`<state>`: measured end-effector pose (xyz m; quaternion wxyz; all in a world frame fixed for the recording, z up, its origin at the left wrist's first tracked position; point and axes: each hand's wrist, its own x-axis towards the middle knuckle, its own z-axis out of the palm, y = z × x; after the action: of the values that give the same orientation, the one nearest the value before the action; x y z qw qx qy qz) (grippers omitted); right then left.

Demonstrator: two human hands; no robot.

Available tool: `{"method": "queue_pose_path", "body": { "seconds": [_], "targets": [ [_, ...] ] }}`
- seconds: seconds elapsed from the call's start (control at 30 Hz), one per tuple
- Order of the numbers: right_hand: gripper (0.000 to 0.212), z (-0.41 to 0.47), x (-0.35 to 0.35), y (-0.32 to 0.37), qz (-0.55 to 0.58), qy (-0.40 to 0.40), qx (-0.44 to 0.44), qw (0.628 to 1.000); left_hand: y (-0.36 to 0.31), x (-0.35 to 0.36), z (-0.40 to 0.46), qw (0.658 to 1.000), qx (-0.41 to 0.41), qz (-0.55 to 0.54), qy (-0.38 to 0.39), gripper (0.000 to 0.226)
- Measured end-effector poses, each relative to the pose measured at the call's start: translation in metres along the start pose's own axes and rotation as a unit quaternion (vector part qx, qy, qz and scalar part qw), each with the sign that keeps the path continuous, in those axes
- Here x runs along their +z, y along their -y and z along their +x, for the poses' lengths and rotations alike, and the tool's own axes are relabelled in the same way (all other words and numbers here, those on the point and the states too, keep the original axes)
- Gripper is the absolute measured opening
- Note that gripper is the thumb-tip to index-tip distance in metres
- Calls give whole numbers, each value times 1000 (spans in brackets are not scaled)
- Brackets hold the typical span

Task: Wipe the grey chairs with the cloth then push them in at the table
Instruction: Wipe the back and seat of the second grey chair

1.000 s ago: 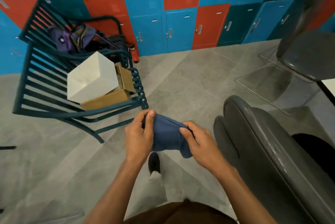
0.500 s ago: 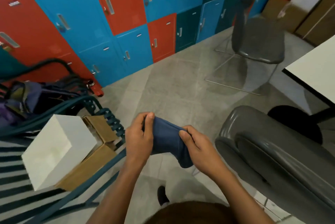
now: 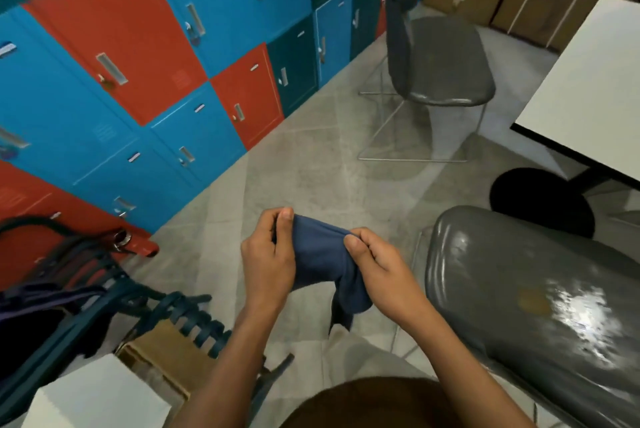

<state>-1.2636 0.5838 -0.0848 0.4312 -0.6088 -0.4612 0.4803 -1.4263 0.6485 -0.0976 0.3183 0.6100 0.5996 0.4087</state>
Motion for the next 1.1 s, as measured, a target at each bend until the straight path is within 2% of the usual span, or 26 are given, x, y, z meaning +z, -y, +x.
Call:
{"method": "queue_pose_path", "body": {
  "seconds": [0.27, 0.47, 0.67, 0.93, 1.1],
  "targets": [
    [28, 86, -35, 20, 26, -84, 18, 996, -32, 52, 112, 996, 42, -8, 75, 17],
    [26, 126, -64, 33, 18, -165, 15, 986, -48, 102, 175, 986, 80, -22, 142, 25],
    [25, 162, -90, 29, 39, -260, 49, 964, -63, 159, 228, 965, 115, -38, 233, 32],
    [27, 214, -111, 37, 65, -396, 81, 912, -94, 234, 302, 910, 170, -35, 377, 31],
    [32, 223, -123, 36, 68, -467, 103, 876, -115, 284, 320, 860, 217, -39, 459, 27]
  ]
}}
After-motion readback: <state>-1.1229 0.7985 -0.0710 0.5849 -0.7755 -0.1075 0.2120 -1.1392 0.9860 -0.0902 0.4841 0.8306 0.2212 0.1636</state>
